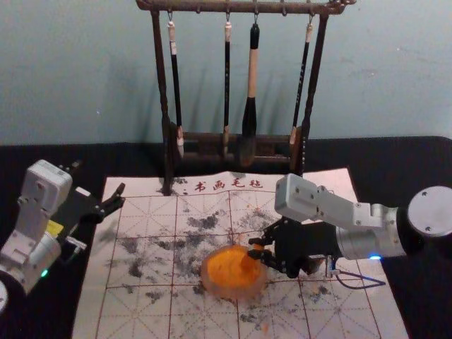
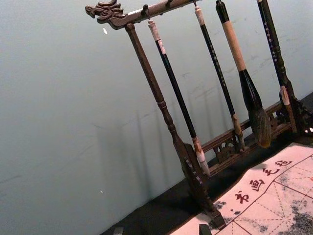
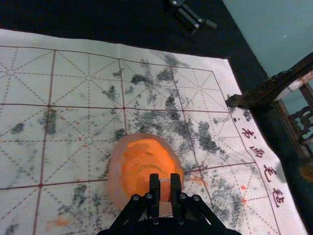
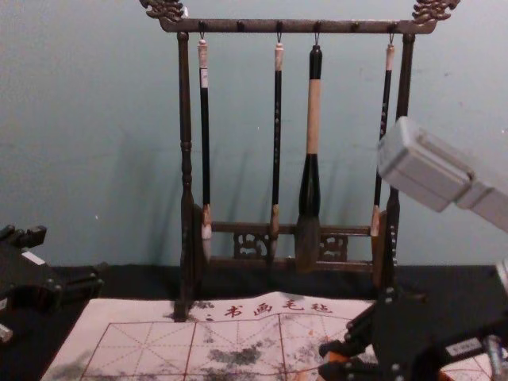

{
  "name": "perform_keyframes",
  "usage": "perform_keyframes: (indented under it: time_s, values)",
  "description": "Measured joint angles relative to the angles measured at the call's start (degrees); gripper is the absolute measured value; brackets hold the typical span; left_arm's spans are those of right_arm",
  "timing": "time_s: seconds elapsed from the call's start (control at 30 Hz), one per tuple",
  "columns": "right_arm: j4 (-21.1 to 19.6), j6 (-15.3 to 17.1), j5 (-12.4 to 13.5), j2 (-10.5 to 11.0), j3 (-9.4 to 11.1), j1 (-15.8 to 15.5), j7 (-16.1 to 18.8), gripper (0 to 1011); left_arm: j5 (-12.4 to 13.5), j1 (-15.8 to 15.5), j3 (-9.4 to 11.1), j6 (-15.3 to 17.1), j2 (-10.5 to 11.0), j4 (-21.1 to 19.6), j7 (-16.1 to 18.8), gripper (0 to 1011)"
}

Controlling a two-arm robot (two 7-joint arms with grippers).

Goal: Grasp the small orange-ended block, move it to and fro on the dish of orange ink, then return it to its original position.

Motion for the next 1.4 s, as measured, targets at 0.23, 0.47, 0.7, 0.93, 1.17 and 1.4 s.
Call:
perform_keyframes:
  time_s: [0.23,0.47,0.7,0.93,1.17,1.4]
  values:
    - [-2.35,-0.06,1.09,1.67,0.27,-1.18,1.17,107,0.0,0.0,0.0,0.0,0.0,0.0,0.0,1001]
    - [-3.81,-0.12,1.82,2.34,-0.14,-1.59,2.22,107,0.0,0.0,0.0,0.0,0.0,0.0,0.0,1001]
    - [-4.15,-0.15,1.9,1.89,-1.09,-1.29,2.65,107,0.0,0.0,0.0,0.0,0.0,0.0,0.0,1001]
    - [-3.33,-0.09,1.62,0.69,-1.98,-0.41,2.63,107,0.0,0.0,0.0,0.0,0.0,0.0,0.0,1001]
    - [-1.34,0.2,1.25,-0.93,-2.31,0.64,1.88,107,0.0,0.0,0.0,0.0,0.0,0.0,0.0,1001]
    - [0.56,0.37,0.94,-2.38,-2.41,1.53,1.16,107,0.0,0.0,0.0,0.0,0.0,0.0,0.0,1001]
